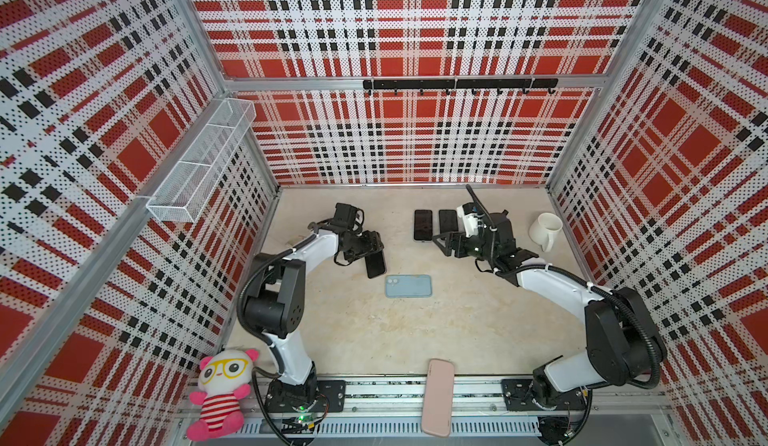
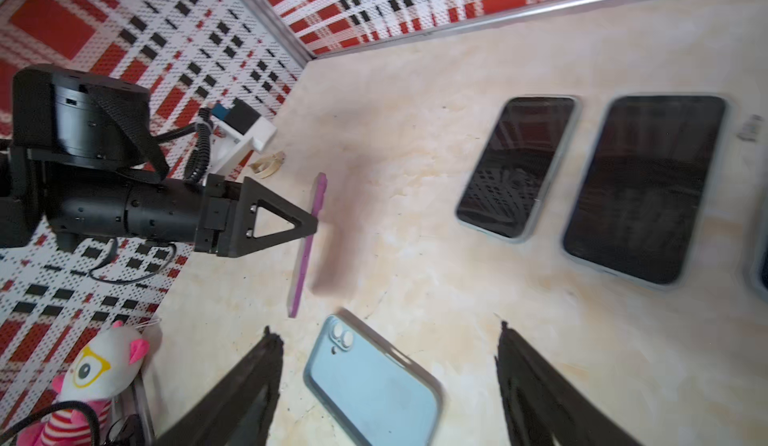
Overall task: Put the phone into the phone case
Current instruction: 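Carry the phone toward table center with left while right reaches toward it, then grasp the phone with the right gripper while left releases and withdraws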
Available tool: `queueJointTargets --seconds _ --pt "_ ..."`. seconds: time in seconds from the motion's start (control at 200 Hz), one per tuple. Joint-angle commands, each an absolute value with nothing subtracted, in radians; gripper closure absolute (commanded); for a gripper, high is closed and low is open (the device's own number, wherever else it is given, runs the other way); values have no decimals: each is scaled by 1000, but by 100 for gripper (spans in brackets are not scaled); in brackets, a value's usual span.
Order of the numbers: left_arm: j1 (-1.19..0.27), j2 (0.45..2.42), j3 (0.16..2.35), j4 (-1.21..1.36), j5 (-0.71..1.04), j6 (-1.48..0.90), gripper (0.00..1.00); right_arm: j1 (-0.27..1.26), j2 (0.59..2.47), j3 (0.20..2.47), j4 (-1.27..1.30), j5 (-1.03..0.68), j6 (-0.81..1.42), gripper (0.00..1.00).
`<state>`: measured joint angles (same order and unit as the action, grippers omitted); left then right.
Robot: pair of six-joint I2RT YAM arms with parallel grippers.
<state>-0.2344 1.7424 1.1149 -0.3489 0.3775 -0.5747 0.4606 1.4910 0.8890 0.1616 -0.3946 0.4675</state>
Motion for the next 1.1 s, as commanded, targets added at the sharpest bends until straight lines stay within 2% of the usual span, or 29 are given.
queueJointTargets --seconds 0.0,0.15,0.366,0.681,0.802,0.862,1.092 --pt "-239 1615 1013 -9 457 -850 53 532 1507 854 308 -333 514 21" --pt "-284 1535 887 194 441 -1060 57 612 1587 807 548 -293 627 31" --pt "-297 1491 787 336 416 -1262 58 712 1727 836 708 -246 664 34" --pt "-314 1479 737 396 382 -1381 58 735 1810 816 829 -221 692 38" --pt "-330 1490 729 410 373 -1416 54 741 1840 818 863 -213 712 43" --pt "-334 1491 723 419 370 -1431 54 741 1852 817 887 -222 729 48" --pt "-351 1488 696 461 347 -1479 54 751 1873 824 902 -222 730 56"
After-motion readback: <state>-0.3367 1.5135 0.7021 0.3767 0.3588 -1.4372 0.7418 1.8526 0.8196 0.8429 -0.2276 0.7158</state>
